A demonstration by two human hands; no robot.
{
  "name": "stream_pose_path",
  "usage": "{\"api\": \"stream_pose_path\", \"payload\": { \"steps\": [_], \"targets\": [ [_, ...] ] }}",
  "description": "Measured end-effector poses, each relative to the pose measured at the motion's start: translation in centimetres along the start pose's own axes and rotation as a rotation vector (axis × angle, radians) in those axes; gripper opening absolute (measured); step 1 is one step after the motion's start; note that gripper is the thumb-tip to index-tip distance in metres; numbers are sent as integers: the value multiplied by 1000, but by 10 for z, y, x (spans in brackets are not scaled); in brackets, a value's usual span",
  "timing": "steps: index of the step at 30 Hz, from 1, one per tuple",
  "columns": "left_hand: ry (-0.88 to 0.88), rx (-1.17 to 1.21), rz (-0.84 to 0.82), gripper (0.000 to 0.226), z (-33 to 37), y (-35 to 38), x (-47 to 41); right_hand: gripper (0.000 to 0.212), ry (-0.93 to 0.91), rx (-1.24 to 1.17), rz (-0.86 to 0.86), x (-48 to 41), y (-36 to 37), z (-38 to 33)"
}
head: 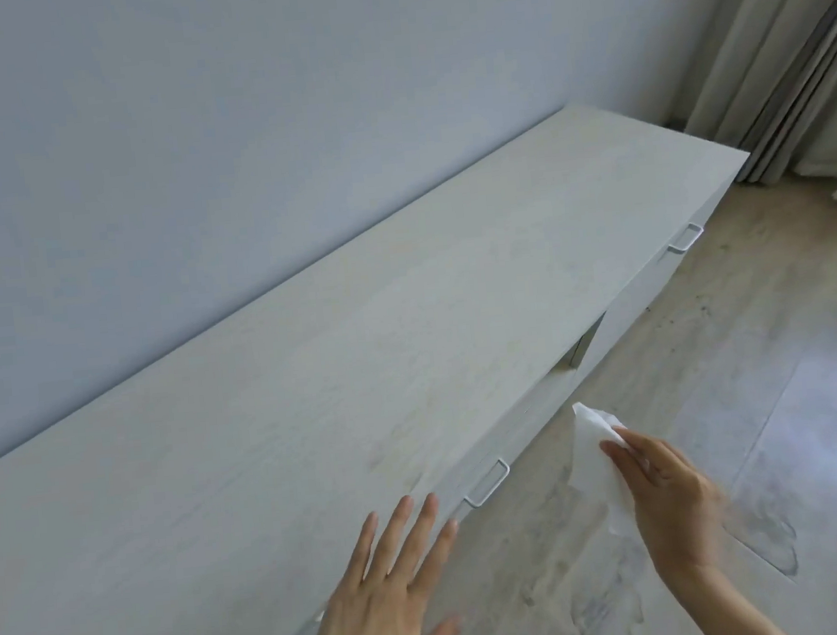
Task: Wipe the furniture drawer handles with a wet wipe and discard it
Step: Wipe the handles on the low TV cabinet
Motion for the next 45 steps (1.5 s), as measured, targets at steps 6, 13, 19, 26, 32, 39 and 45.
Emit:
{"api": "stream_pose_path", "payload": {
  "steps": [6,13,19,26,32,39,45],
  "targets": [
    [-46,113,-112,69,26,97,-56,18,-107,42,-226,-37,73,97],
    [-417,145,-44,68,-20,224,-105,33,-474,-7,-294,-57,208,198],
    [-523,57,141,68,-52,295,-106,21,-837,-173,-145,-34,291,235],
    [-551,93,253,72,-56,316,-100,12,-880,-283,-20,-35,294,230],
    [-547,141,278,70,-55,318,-99,3,-1320,-139,-196,2,311,237],
    [-537,190,327,74,-54,317,-98,35,-1152,-210,-207,19,317,253],
    [-532,242,345,77,-54,316,-98,27,-982,-180,-16,20,327,255]
  ]
}}
Point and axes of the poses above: each hand's wrist, its own x-axis away from the middle knuckle, its own y-axis out of the palm, z = x × y, the point moved 3 cm from there along -x, towards the middle knuckle, and after that the axes turned 5 degrees about x, right-handed, at the moved point
